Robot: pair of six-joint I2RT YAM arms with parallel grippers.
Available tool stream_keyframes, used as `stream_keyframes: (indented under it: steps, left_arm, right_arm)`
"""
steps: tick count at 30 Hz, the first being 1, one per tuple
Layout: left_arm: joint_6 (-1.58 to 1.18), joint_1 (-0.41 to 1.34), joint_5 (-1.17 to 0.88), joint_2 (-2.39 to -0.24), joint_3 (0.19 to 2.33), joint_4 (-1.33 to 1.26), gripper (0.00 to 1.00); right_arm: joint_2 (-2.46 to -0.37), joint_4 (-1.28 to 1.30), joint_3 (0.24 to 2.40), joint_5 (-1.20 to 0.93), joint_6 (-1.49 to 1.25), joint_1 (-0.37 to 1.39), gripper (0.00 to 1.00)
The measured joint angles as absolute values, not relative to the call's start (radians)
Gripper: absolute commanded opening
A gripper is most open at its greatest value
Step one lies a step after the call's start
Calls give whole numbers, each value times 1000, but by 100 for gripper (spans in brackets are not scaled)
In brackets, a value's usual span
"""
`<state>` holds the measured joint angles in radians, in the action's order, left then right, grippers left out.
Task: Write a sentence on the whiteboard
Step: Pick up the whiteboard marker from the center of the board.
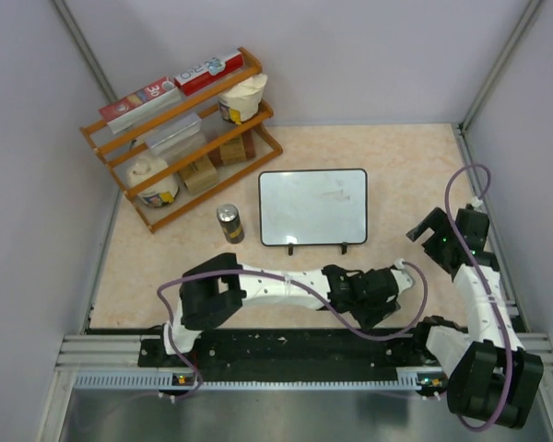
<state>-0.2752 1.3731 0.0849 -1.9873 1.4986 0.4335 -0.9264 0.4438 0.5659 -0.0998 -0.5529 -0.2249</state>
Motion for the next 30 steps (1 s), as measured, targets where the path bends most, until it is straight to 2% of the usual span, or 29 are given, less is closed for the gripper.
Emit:
stream_keyframes:
  steps: [3,4,12,15,18,20,25,30]
  left_arm:
    - [-286,1386,92,-2036,1500,423,48]
    - [-289,1386,97,-2050,1500,419,48]
    - [-297,1375,158,-2093,1502,399,51]
    - [-299,1375,168,-2093,1500,389,57]
    - [-294,1375,178,-2084,1476,356,68]
    - [-287,1375,194,-2068,1453,350,70]
    - [-235,1372,238,-2023,1439,342,69]
    - [-170,1352,240,-2003,1439,312,63]
  right_arm:
    - [-932,447,561,-119,-551,-246,99]
    - [-932,446,561,-125,-551,-247,99]
    - [-928,446,561,-165,-542,-247,99]
    - [-921,445,561,-173,-532,-247,99]
    - [-920,445,561,-179,-526,-247,99]
    - [-920,444,561,-183,-524,-247,99]
    - [-921,442,561,-193,-521,-247,99]
    - [-926,435,555,-207,-517,-247,99]
